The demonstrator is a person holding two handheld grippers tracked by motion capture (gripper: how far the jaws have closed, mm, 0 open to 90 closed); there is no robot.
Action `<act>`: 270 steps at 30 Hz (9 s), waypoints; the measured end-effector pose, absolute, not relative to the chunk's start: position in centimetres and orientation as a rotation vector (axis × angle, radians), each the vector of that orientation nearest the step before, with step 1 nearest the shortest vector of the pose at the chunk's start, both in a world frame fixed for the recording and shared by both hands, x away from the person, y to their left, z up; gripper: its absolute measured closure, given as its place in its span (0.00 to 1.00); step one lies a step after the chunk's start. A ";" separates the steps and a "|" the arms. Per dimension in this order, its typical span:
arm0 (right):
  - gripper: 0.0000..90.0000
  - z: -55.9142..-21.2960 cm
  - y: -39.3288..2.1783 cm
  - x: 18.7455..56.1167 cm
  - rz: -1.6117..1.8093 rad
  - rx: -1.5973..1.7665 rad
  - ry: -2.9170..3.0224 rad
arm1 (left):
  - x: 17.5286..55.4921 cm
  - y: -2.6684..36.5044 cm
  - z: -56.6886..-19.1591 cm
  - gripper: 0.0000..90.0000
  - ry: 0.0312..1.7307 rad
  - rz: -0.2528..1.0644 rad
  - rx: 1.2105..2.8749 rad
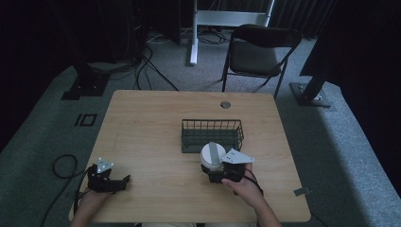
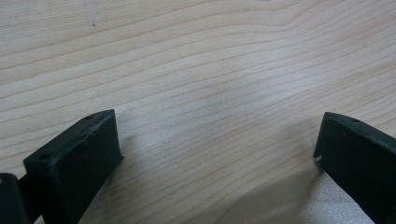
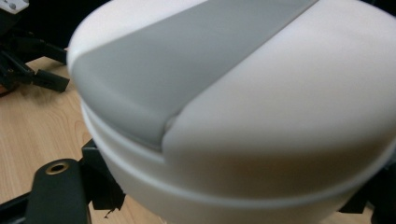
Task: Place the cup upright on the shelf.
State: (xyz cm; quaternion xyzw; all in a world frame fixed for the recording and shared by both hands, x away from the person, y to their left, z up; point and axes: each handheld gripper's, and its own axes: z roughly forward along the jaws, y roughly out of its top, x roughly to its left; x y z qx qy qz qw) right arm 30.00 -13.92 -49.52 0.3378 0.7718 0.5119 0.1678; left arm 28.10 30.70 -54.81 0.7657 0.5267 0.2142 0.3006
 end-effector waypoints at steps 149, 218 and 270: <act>0.14 -46.6 -13.7 37.9 1.250 1.203 2.003 | 28.1 30.7 -54.8 0.01 1.398 0.568 2.032; 0.15 -51.9 -25.2 32.8 1.101 1.324 2.002 | 28.1 30.7 -54.8 0.01 1.398 0.568 2.032; 0.13 -55.1 -29.5 33.0 0.830 1.619 1.910 | 28.1 30.7 -54.8 0.01 1.397 0.569 2.034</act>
